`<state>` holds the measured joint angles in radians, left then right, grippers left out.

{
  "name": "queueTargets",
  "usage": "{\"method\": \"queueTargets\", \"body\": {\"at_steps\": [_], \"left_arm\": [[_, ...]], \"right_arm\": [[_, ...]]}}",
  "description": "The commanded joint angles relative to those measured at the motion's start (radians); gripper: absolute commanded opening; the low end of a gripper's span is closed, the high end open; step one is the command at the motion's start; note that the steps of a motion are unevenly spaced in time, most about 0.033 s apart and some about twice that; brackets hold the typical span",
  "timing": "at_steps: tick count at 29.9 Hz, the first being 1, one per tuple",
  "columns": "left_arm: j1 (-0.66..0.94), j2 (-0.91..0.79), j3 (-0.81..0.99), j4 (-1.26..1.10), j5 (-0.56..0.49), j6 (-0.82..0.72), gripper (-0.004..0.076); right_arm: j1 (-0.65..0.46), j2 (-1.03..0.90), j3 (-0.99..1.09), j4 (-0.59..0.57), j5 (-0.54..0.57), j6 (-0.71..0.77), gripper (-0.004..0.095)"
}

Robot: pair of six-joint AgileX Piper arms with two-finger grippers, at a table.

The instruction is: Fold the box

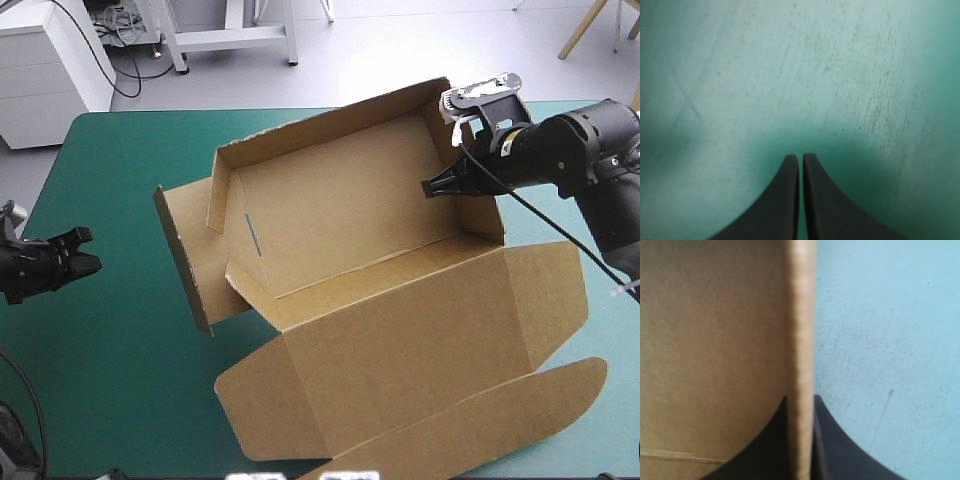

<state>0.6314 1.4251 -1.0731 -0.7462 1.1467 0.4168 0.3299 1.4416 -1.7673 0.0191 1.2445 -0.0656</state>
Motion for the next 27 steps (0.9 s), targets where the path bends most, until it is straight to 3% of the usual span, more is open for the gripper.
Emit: {"method": "queueTargets", "body": {"at_steps": [1, 3, 8, 11, 15, 21, 27], "left_arm": [[0.002, -0.035, -0.023, -0.052, 0.013, 0.06, 0.005], [0.002, -0.035, -0.023, -0.059, 0.013, 0.126, 0.0123], [0.002, -0.035, -0.026, -0.057, 0.034, 0.158, 0.0434], [0.002, -0.033, -0.026, -0.057, 0.061, 0.169, 0.0561], [-0.016, -0.033, -0.026, -0.156, 0.092, 0.275, 0.0555], [-0.112, -0.033, -0.026, -0.502, 0.156, 0.475, 0.0545], [-0.253, -0.033, -0.026, -0.546, 0.147, 0.597, 0.0545]], "right_arm": [[-0.005, -0.04, -0.032, 0.044, -0.041, -0.039, -0.0019], [-0.005, -0.04, -0.032, 0.056, -0.041, -0.038, -0.0019], [-0.005, -0.04, -0.032, 0.071, -0.053, -0.038, -0.0019], [-0.005, -0.04, -0.032, 0.055, -0.074, -0.039, -0.0019], [-0.005, -0.04, -0.032, 0.051, -0.087, -0.037, -0.0019], [-0.005, -0.027, -0.03, 0.152, -0.159, -0.066, -0.0019], [-0.005, -0.011, -0.03, 0.224, -0.29, -0.061, -0.0019]]}}
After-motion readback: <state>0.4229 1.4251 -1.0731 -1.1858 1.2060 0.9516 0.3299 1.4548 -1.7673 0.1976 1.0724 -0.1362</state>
